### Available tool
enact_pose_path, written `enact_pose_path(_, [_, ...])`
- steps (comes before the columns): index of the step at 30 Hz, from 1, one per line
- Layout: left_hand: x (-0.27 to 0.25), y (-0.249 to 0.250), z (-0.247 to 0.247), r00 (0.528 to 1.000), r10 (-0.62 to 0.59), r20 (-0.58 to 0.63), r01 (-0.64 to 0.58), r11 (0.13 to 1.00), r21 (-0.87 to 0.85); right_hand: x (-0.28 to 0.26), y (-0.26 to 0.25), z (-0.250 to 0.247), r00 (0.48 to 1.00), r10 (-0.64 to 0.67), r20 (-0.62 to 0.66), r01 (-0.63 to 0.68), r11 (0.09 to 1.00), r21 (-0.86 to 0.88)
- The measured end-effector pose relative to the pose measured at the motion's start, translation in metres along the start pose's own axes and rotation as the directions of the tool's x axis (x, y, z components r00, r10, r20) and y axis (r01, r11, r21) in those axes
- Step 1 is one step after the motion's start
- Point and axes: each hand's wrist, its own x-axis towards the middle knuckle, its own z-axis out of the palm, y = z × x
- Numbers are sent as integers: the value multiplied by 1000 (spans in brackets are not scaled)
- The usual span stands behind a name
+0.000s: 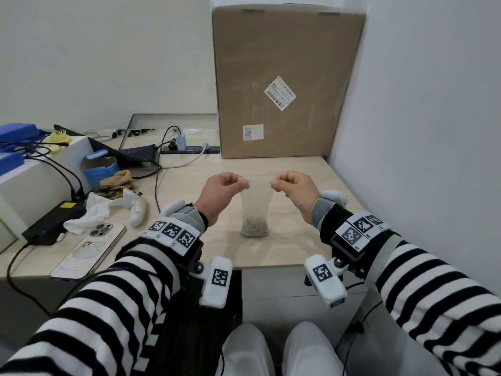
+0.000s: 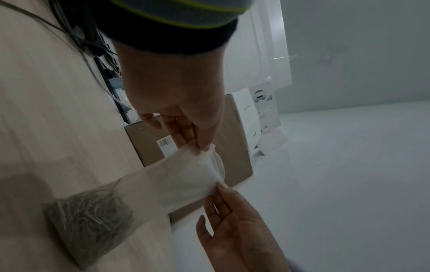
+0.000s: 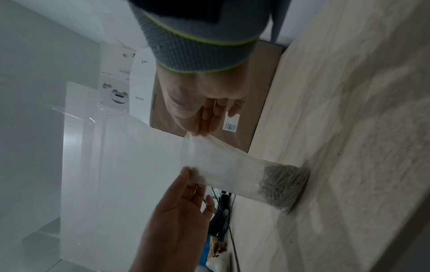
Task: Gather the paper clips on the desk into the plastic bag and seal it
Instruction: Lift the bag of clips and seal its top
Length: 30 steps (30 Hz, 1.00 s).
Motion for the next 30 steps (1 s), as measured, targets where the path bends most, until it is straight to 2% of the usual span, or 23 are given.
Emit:
enact_pose_path(6, [2,1,3,1000,22,-3,-22,1000,-16,0,2,4,999,12,30,-12,1000,9])
enact_pose_path(12, [0,-1,8,999,1,52,2,999,-50,3,2,6,1000,-3,18,3,1000,15])
enact_pose_path(18, [0,0,14,1000,10,8,-10,997,-76,2,1,13,998,33,48,-35,999,38])
enact_pose_path(25, [4,0,19,998,8,55,-5,997,-71,9,3,19,1000,3,3,-3,999,-48])
enact_pose_path(30, [12,2,25,999,23,-38,-24,999,-38,12,2,19,999,-37,10,37,999,-40])
